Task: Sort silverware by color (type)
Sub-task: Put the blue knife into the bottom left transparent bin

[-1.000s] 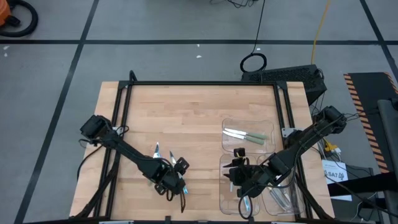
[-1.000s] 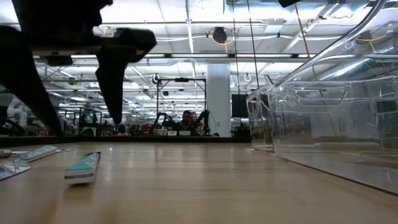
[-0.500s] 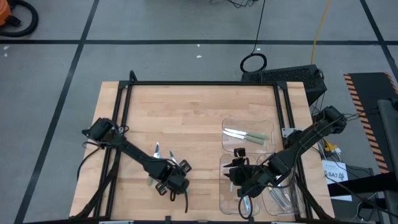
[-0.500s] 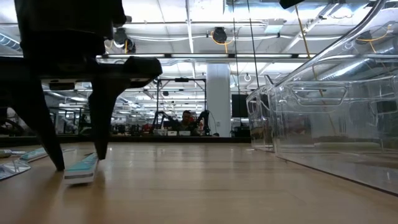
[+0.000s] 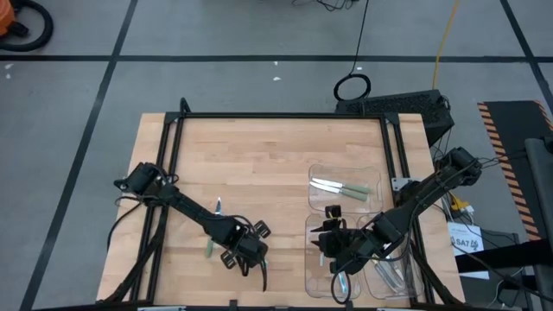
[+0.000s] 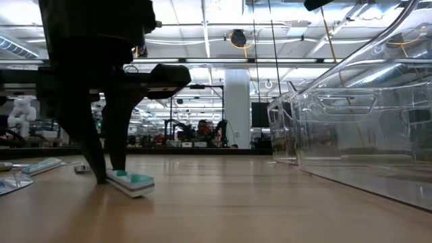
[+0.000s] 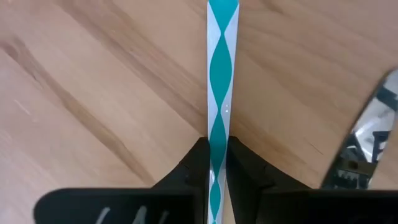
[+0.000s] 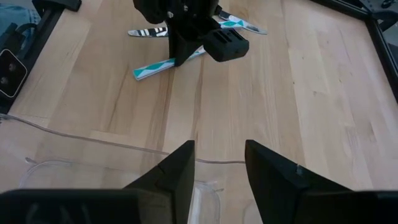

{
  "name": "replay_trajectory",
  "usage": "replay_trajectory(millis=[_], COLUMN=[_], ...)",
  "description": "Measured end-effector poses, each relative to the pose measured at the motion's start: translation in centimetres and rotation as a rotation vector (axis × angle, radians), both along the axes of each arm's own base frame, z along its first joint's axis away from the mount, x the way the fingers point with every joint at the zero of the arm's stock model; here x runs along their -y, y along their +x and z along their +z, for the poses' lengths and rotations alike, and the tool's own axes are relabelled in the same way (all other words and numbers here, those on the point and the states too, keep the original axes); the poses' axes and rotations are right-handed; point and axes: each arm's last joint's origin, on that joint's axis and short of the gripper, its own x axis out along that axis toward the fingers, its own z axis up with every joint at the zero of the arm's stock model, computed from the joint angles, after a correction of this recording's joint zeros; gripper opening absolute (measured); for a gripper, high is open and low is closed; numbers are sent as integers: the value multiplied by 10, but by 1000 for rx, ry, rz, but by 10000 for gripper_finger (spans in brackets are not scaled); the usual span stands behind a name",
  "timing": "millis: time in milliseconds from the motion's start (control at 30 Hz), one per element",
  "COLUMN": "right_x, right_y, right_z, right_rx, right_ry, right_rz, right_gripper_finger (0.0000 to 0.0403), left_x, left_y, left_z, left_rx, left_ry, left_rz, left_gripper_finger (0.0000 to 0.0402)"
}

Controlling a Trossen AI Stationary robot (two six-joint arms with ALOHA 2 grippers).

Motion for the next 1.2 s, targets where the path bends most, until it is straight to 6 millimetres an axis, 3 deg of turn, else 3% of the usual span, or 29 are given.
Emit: replay_trajectory(millis=[200, 400, 533, 700, 933, 1200], right_x=[0, 0, 4, 1, 2, -1], right_y=[0, 0, -5, -18, -44, -59], right_z=[0, 0, 12, 35, 40, 36], right_rx=[-1, -1, 28, 120, 115, 64], right_ry=[-1, 3, 29, 70, -15, -23], right_rz=[0, -5, -14, -35, -82, -98], right_gripper_finger=[136, 136, 136, 136, 136, 136], left_x=[5, 16, 21, 28, 31, 32], left_y=[13, 21, 27, 32, 41, 49], left_z=[21, 62, 88, 115, 146, 161], left_rx=[-7, 27, 64, 123, 238, 328], left_ry=[27, 119, 132, 158, 219, 313], left_rz=[56, 44, 16, -77, -214, -461], left_gripper_finger=[35, 35, 35, 35, 36, 36])
